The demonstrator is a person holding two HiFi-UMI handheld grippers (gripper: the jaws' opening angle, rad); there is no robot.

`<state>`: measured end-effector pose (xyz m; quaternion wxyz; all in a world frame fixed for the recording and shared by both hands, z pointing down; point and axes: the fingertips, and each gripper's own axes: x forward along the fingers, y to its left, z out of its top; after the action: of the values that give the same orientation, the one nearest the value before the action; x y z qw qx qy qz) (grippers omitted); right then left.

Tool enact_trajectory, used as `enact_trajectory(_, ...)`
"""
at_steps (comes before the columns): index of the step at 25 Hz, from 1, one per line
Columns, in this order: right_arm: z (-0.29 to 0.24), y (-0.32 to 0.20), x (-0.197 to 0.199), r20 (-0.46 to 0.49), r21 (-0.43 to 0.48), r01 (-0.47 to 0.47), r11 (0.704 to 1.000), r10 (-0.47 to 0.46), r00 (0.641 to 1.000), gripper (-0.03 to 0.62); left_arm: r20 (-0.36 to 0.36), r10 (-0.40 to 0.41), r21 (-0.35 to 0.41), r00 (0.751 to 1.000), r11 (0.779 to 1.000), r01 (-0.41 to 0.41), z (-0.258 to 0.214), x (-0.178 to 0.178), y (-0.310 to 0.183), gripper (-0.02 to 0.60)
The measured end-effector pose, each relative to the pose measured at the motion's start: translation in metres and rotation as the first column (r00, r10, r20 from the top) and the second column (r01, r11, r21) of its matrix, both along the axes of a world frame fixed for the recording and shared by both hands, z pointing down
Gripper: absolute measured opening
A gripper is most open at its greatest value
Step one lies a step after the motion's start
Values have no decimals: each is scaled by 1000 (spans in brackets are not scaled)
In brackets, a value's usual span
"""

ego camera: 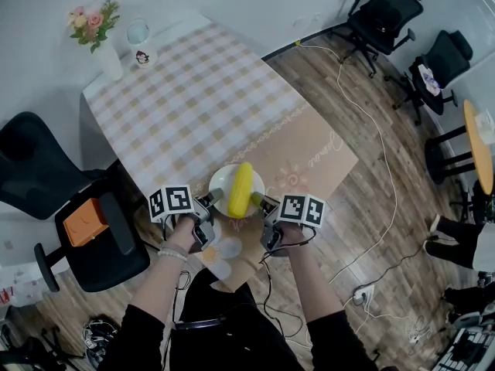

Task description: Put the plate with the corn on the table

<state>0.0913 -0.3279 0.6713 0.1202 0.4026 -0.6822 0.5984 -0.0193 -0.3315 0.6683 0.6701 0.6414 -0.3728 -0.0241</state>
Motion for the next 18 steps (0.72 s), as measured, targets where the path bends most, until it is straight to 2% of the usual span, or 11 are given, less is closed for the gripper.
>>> enact_trajectory(4, 2, 20, 20, -7, -1, 36, 999, -36, 999, 112, 7, -8, 0, 1000, 1000, 8, 3, 20, 19, 28)
enact_trajectory(9, 0, 9, 8, -54, -13, 65, 998, -65, 996, 103, 18, -2, -2, 1000, 1000, 2, 0, 0, 2, 26)
enact_trajectory(13, 5, 32, 39, -88, 3, 92, 996, -91, 992, 84, 33, 2, 22, 999, 1000, -3, 2, 22, 20, 26)
enact_trajectory(18, 4, 25, 30, -96, 31, 70, 997, -66, 993, 71, 5, 23, 9, 1000, 1000, -23, 1, 13, 12, 28)
